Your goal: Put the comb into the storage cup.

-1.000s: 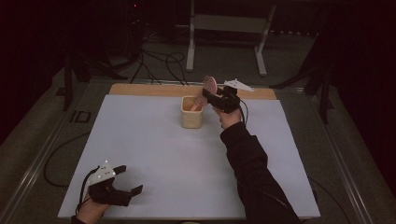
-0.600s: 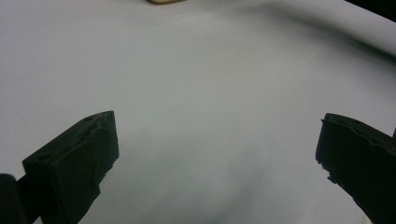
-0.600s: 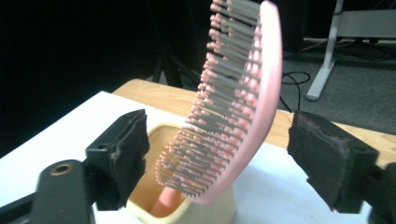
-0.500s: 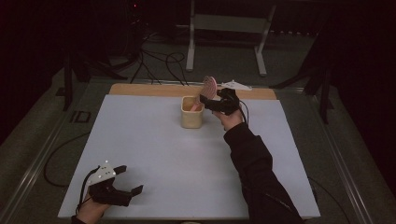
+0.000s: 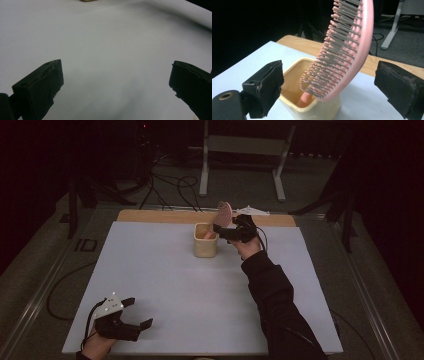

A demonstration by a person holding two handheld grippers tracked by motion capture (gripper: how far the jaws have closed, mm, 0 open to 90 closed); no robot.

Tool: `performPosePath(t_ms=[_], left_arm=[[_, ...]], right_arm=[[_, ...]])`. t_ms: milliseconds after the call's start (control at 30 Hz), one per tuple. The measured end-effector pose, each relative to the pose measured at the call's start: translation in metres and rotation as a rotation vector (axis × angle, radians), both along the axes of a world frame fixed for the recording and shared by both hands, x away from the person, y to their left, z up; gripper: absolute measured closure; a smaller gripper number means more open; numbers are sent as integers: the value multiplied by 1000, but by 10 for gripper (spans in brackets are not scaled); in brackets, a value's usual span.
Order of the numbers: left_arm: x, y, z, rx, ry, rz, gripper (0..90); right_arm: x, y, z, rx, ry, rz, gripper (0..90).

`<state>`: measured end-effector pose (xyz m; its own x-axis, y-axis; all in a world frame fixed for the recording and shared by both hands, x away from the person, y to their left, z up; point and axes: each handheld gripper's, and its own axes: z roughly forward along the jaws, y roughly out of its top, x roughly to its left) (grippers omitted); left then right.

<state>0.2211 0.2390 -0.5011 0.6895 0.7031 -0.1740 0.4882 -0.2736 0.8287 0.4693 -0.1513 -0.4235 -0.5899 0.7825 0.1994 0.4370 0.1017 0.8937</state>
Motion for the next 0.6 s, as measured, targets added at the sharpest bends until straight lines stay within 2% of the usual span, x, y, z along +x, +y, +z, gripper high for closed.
performPosePath(t_ms=[267, 600], left_arm=[[0, 1, 0, -2, -1, 0, 3], [-1, 0, 1, 1, -4, -1, 3]], right_arm=[[0, -1, -1, -20, 5, -5, 85], [-5, -4, 6, -47, -8, 29, 85]])
